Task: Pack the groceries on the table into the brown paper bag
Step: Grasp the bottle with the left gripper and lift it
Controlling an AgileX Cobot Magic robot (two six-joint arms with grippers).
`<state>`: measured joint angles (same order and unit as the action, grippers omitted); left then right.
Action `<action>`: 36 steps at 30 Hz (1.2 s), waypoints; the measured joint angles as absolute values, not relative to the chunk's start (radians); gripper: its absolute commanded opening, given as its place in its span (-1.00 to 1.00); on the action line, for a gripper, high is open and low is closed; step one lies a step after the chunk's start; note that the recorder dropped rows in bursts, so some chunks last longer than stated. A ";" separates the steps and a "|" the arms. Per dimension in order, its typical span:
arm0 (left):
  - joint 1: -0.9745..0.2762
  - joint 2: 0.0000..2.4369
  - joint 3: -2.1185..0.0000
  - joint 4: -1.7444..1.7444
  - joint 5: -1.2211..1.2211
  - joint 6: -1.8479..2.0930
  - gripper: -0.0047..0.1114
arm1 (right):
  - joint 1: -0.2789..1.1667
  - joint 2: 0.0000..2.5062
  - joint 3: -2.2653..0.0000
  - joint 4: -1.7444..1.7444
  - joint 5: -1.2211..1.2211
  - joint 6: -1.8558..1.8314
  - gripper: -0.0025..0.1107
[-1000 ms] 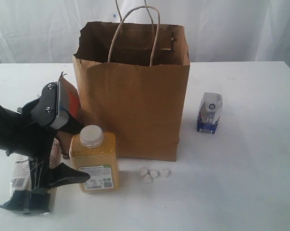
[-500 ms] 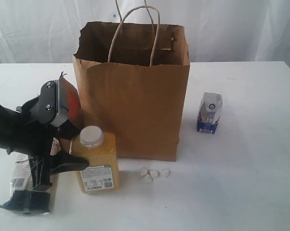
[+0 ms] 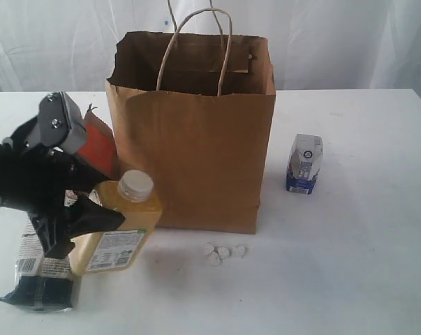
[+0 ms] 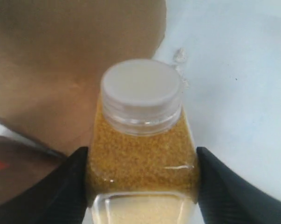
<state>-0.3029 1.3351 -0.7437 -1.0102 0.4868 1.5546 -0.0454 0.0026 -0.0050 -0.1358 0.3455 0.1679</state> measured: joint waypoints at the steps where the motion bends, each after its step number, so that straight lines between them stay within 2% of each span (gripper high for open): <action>1: -0.303 1.288 -0.759 -0.920 0.487 1.423 -0.92 | -0.045 0.003 -0.005 -0.136 0.345 0.168 -0.96; 5: -0.303 1.152 -0.790 -0.624 0.532 1.010 -0.92 | -0.045 0.003 -0.005 -0.136 0.345 0.168 -0.96; 14: -0.303 0.980 -0.838 -0.376 0.602 0.654 -0.92 | -0.045 0.003 -0.005 -0.136 0.345 0.168 -0.96; 18: -0.303 0.953 -1.012 -0.256 0.610 0.557 -0.92 | -0.045 0.003 -0.005 -0.136 0.345 0.168 -0.96; 21: -0.303 0.966 -1.141 -0.327 0.559 0.559 -0.92 | -0.045 0.003 -0.005 -0.136 0.345 0.168 -0.96; 23: -0.303 0.995 -1.214 -0.475 0.493 0.655 -0.92 | -0.045 0.003 -0.005 -0.136 0.345 0.168 -0.96; 25: -0.303 1.058 -1.278 -0.790 0.455 0.910 -0.92 | -0.045 0.003 -0.005 -0.136 0.345 0.168 -0.96; 29: -0.303 1.182 -1.346 -1.178 0.547 1.399 -0.92 | -0.045 0.003 -0.005 -0.136 0.345 0.168 -0.96; 33: -0.303 1.302 -1.366 -1.381 0.632 1.715 -0.92 | -0.045 0.003 -0.005 -0.136 0.345 0.168 -0.96; 36: -0.303 1.343 -1.366 -1.419 0.637 1.777 -0.92 | -0.045 0.003 -0.005 -0.136 0.345 0.168 -0.96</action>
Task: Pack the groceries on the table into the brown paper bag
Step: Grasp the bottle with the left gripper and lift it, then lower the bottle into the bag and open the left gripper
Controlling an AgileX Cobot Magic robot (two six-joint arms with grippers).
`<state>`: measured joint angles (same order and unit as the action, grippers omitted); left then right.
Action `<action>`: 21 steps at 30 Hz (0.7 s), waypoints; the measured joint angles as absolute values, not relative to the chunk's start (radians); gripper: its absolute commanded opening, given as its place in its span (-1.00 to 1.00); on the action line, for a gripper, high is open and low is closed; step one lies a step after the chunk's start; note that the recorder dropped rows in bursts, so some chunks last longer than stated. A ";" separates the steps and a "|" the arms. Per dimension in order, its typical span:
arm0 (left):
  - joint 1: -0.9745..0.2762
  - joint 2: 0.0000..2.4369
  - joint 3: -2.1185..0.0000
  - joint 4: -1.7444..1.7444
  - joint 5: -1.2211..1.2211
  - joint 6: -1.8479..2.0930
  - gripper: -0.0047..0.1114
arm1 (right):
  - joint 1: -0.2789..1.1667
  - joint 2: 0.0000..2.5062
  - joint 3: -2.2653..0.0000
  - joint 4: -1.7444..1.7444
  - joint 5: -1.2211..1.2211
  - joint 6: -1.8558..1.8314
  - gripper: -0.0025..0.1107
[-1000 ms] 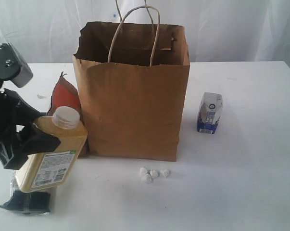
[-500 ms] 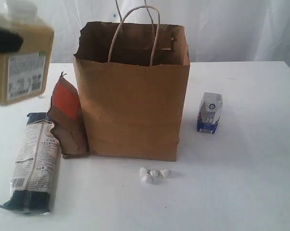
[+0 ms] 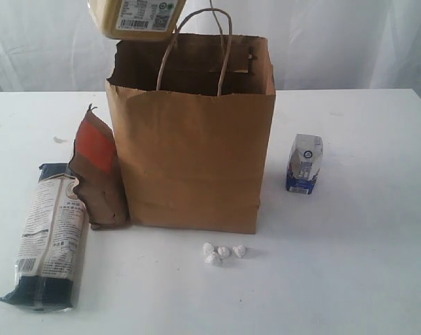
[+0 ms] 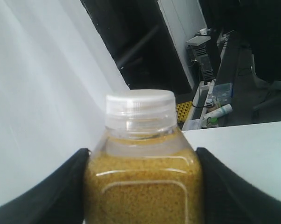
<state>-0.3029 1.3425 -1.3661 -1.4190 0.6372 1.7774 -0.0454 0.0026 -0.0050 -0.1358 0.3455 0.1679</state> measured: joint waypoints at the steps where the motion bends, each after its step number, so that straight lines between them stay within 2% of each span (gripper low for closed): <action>1: -0.303 1.354 -1.366 -1.419 0.637 1.789 -0.92 | -0.045 0.003 -0.005 -0.136 0.345 0.168 -0.96; 15: -0.303 1.441 -1.368 -1.427 0.649 1.822 -0.92 | -0.045 0.003 -0.005 -0.136 0.345 0.168 -0.96; 17: -0.303 1.457 -1.368 -1.428 0.667 1.832 -0.85 | -0.045 0.003 -0.005 -0.136 0.345 0.168 -0.96; 21: -0.303 1.494 -1.368 -1.426 0.715 1.891 -0.53 | -0.045 0.003 -0.005 -0.136 0.345 0.168 -0.96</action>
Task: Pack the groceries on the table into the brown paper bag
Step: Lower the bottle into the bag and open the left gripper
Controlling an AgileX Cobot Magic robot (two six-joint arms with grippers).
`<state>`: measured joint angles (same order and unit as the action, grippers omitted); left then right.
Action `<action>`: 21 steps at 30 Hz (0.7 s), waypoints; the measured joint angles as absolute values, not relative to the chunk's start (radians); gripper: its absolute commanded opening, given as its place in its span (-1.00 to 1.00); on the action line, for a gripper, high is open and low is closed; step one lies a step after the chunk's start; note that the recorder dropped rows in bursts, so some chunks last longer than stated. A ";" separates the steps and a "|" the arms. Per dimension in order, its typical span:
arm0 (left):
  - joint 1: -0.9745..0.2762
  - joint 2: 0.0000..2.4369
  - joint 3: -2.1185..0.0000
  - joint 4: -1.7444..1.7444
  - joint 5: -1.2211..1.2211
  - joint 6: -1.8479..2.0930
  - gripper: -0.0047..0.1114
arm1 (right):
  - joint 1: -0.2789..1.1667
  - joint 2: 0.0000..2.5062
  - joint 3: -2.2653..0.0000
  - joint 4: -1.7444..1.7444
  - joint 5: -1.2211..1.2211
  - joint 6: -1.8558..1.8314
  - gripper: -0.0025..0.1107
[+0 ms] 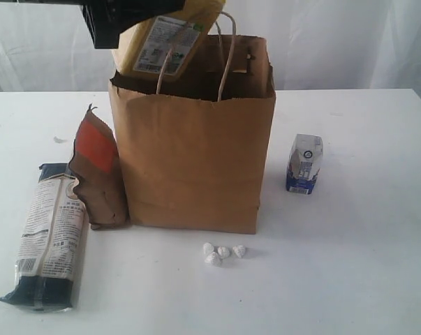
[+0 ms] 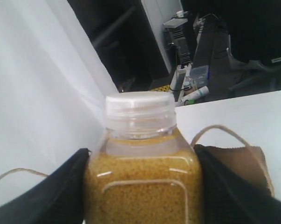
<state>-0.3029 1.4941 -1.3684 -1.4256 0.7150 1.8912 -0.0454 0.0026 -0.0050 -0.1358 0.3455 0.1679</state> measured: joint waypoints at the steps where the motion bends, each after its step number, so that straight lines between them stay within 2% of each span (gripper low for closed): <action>1: -0.303 1.504 -1.368 -1.424 0.725 1.900 -0.45 | -0.045 0.003 -0.005 -0.136 0.345 0.168 -0.96; 4: -0.303 1.529 -1.368 -1.419 0.742 1.912 -0.27 | -0.045 0.003 -0.005 -0.136 0.345 0.168 -0.96; 7: -0.303 1.552 -1.368 -1.419 0.744 1.915 -0.18 | -0.045 0.003 -0.005 -0.136 0.345 0.168 -0.96; 21: -0.303 1.642 -1.368 -1.417 0.727 1.915 -0.16 | -0.045 0.003 -0.005 -0.136 0.345 0.173 -0.96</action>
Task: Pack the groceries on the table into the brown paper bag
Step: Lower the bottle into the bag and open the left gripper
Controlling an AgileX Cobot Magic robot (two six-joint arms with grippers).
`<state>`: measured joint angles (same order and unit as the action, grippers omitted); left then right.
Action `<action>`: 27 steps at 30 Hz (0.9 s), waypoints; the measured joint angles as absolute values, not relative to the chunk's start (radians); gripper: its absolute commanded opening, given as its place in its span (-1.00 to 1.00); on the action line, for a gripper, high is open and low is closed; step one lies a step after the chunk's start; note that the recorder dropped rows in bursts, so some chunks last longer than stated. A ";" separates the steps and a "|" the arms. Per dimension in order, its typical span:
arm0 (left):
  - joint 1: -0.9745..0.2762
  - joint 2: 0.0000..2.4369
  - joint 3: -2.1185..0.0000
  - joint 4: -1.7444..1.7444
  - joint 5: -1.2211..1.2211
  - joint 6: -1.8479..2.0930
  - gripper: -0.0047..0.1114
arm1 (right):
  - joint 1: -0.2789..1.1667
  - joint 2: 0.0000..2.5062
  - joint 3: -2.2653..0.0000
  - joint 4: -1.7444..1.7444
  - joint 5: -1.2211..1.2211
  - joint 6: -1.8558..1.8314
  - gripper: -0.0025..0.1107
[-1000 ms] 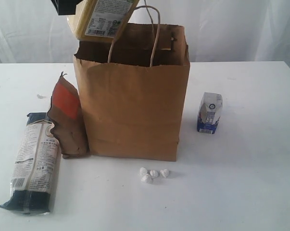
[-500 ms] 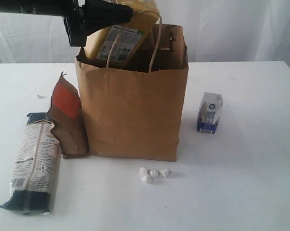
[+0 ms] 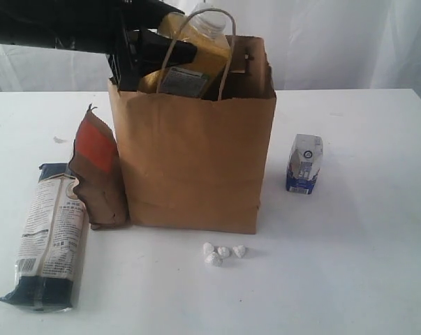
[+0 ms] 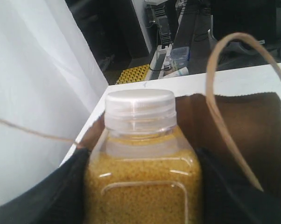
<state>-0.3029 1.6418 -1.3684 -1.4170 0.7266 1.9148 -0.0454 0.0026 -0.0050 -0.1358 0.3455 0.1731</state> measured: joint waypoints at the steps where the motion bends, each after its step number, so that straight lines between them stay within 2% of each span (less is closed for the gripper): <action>1: -0.303 1.643 -1.368 -1.417 0.724 1.915 -0.13 | -0.045 0.003 -0.005 -0.136 0.345 0.175 -0.96; 3: -0.303 1.648 -1.368 -1.415 0.717 1.909 -0.01 | -0.045 0.003 -0.005 -0.136 0.345 0.175 -0.96; 7: -0.303 1.654 -1.368 -1.400 0.712 1.863 0.45 | -0.045 0.003 -0.005 -0.136 0.345 0.175 -0.96; 11: -0.303 1.654 -1.377 -1.426 0.701 1.828 0.72 | -0.045 0.003 -0.005 -0.136 0.345 0.175 -0.96; 27: -0.303 1.654 -1.377 -1.435 0.710 1.729 0.75 | -0.045 0.003 -0.005 -0.136 0.345 0.175 -0.96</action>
<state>-0.3029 1.6538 -1.3773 -1.4348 0.7097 1.7287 -0.0454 0.0026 -0.0050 -0.1358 0.3455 0.1750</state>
